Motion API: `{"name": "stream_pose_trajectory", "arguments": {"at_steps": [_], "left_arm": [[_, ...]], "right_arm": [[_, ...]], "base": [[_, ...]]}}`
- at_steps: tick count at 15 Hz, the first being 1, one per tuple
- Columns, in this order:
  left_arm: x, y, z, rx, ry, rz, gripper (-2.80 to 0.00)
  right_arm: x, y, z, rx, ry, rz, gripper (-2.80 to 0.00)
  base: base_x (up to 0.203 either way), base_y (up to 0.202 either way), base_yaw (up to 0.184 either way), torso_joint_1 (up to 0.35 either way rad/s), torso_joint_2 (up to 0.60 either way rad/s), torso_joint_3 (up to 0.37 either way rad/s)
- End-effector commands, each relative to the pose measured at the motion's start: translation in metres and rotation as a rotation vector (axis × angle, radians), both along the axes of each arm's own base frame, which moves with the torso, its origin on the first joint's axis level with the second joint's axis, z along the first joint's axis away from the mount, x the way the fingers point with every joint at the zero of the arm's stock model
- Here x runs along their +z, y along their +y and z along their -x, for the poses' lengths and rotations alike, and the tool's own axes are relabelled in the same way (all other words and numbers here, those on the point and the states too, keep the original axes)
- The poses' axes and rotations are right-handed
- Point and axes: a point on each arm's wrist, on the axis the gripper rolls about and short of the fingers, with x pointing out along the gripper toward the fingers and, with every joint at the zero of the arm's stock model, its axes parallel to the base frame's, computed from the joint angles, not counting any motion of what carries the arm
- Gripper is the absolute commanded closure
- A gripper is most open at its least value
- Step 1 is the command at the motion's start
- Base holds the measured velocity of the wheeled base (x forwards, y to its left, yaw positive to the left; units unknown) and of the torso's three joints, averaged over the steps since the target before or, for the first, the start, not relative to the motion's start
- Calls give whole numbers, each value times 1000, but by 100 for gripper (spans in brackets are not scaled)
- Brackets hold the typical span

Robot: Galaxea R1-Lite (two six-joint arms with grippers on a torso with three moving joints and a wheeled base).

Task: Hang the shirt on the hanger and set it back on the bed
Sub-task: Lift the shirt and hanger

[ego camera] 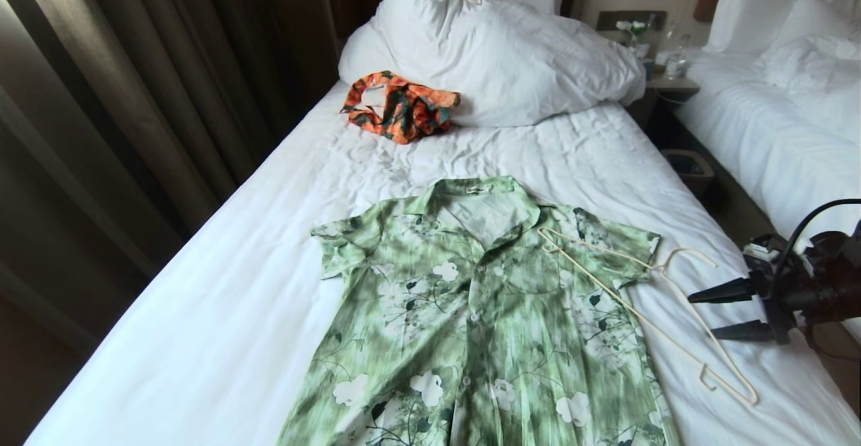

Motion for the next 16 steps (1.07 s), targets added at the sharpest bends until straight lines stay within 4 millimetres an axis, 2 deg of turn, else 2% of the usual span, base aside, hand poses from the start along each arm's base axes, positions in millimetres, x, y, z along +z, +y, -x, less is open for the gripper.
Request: {"name": "stream_pose_trajectory", "arguments": {"at_steps": [1, 7, 11, 16], "left_arm": [[0, 0, 0, 1, -2, 0, 0], [0, 0, 0, 0, -2, 0, 0], [0, 0, 0, 0, -2, 0, 0], [0, 0, 0, -1, -2, 0, 0]], "right_arm": [[-9, -2, 1, 21, -8, -3, -280], [-23, -1, -5, 37, -103, -177, -280], [-23, 3, -9, 54, -126, -183, -280], [-39, 12, -6, 83, -226, -145, -280]], "base": [[0, 0, 0, 0, 0, 0], [0, 0, 0, 0, 0, 0], [0, 0, 0, 0, 0, 0], [0, 0, 0, 0, 0, 0]]}}
